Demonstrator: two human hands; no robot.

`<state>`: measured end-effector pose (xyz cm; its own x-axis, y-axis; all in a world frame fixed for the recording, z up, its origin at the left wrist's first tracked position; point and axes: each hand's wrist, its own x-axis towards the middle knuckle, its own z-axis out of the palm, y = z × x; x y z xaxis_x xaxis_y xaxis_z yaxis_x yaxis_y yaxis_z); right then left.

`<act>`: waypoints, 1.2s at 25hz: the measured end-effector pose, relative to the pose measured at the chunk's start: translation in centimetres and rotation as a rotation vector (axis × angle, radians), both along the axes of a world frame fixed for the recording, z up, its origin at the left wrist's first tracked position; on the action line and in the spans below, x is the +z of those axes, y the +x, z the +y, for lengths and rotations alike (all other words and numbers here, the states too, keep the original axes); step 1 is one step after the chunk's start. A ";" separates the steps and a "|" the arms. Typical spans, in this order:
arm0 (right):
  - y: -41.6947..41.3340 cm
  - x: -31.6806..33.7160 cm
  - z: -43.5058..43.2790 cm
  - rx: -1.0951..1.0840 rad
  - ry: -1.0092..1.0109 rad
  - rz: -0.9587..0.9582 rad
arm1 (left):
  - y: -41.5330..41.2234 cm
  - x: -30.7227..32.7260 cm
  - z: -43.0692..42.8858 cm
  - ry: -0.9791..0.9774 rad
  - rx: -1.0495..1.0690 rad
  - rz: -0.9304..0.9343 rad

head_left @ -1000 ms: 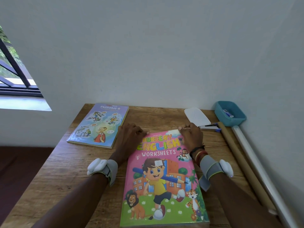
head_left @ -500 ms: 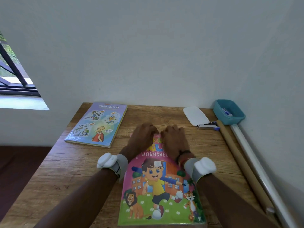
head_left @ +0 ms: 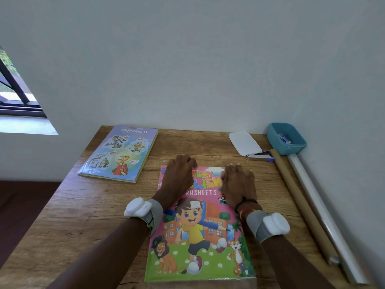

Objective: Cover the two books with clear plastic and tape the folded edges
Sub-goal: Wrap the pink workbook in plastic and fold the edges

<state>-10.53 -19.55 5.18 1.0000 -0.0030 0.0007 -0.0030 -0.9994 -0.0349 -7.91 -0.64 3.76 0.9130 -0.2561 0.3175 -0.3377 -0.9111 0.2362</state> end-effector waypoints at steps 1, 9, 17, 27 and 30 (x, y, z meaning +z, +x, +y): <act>-0.3 0.2 0.3 -0.062 -0.016 0.033 | 0.0 0.2 -0.2 0.039 0.001 0.018; -8.0 0.1 8.1 -0.075 0.034 0.019 | 2.8 1.8 -4.7 -0.005 -0.524 0.111; -12.8 -1.0 10.2 0.451 0.149 0.128 | 5.8 1.2 -0.8 0.149 -0.274 -0.030; -6.1 1.4 2.2 -0.185 0.143 0.107 | -3.0 0.8 4.9 0.398 0.231 -0.036; -5.0 -0.6 3.6 -0.129 0.172 0.054 | -9.1 -0.7 3.6 0.335 0.259 -0.083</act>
<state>-15.53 -15.93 4.62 0.9898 -0.1268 -0.0641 -0.1373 -0.9698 -0.2016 -17.05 3.01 3.05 0.9355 -0.1235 0.3311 -0.0936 -0.9901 -0.1050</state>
